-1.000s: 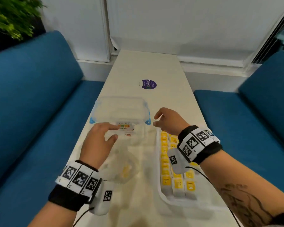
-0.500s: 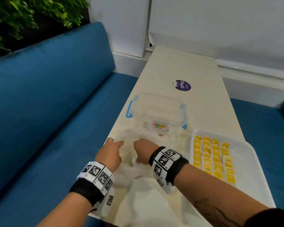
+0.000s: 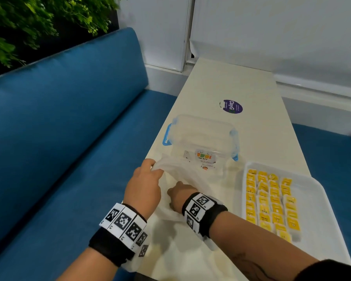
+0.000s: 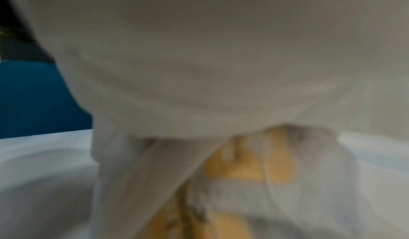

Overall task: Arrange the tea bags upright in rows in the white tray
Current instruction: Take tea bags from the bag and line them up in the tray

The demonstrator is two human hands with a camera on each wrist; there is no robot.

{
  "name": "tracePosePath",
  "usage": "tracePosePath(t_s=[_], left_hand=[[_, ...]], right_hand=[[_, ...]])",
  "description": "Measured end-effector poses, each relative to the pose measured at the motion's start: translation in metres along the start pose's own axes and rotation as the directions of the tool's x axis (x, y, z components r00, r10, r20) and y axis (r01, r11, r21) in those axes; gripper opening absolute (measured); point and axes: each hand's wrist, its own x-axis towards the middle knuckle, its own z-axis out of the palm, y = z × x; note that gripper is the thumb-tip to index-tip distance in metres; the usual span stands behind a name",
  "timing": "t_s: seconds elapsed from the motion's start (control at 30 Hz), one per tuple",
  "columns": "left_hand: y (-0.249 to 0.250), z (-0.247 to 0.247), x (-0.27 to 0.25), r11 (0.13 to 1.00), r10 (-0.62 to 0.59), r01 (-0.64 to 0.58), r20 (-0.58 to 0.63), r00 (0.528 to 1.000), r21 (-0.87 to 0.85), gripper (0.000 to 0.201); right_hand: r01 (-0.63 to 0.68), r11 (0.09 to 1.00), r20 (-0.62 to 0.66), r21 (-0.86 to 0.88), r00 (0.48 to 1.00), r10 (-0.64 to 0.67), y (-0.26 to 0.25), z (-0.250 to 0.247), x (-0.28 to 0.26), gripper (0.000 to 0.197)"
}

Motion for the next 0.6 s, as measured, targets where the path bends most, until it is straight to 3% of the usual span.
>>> tracePosePath(t_s=[0.07,0.13,0.23,0.4,0.5,0.6], left_hand=[[-0.002,0.002,0.0,0.999,-0.009,0.009,0.001,1.0,-0.039,0.045],[-0.002,0.005,0.002,0.998,-0.013,0.014,0.025,1.0,-0.067,0.049],[-0.004,0.013,0.005,0.997,-0.027,0.033,0.09,0.996,-0.07,0.057],[-0.004,0.025,0.009,0.988,-0.065,0.089,0.18,0.981,-0.125,0.062],[-0.002,0.027,0.009,0.985,-0.085,0.111,0.189,0.978,-0.131,0.056],[0.002,0.029,0.007,0.98,-0.084,0.107,0.136,0.987,-0.167,0.043]], right_hand=[[0.018,1.0,-0.007,0.005,1.0,-0.018,0.003,-0.003,-0.005,0.046],[0.055,0.995,-0.099,0.083,0.994,-0.046,0.007,-0.005,-0.012,0.044],[0.154,0.955,-0.3,0.252,0.951,-0.074,0.016,-0.006,-0.023,0.04],[0.255,0.855,-0.456,0.452,0.889,-0.025,0.036,-0.005,-0.039,0.037],[0.342,0.72,-0.508,0.604,0.861,0.016,0.049,-0.006,-0.049,0.027],[0.418,0.467,-0.496,0.779,0.867,0.051,0.064,-0.014,-0.063,0.026]])
